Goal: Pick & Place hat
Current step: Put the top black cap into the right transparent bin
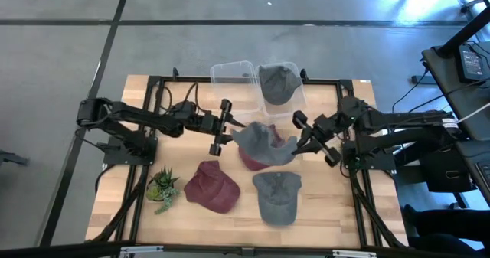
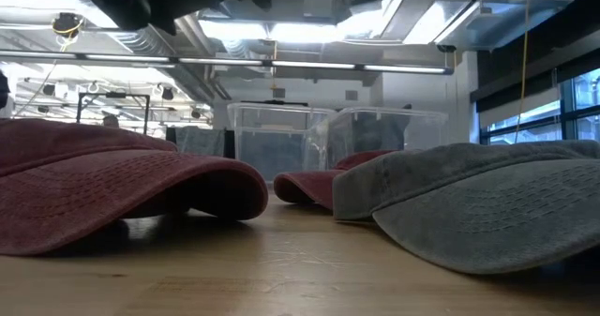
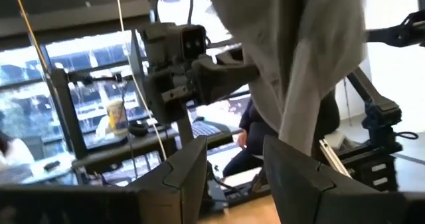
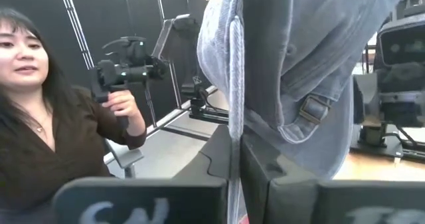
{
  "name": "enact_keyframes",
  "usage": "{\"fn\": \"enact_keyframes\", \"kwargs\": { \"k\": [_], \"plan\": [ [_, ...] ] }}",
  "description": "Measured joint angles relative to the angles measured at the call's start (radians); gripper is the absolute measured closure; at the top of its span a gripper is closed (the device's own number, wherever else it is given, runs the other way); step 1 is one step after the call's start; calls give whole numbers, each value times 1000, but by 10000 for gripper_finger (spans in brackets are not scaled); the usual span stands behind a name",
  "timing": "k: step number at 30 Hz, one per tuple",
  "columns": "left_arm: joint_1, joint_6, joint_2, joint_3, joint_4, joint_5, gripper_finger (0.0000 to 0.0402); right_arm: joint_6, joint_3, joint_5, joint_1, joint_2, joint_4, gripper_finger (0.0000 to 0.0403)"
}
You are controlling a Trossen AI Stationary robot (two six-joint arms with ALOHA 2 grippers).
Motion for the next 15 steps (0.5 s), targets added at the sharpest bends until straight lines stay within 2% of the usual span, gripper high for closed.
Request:
{"fn": "enact_keyframes", "kwargs": {
  "k": [9, 15],
  "plan": [
    [0, -47, 13, 4, 2, 158, 258, -1, 0, -3, 0, 35, 30, 386],
    [0, -48, 13, 4, -2, 164, 256, 15, 0, -3, -4, 35, 63, 386]
  ]
}}
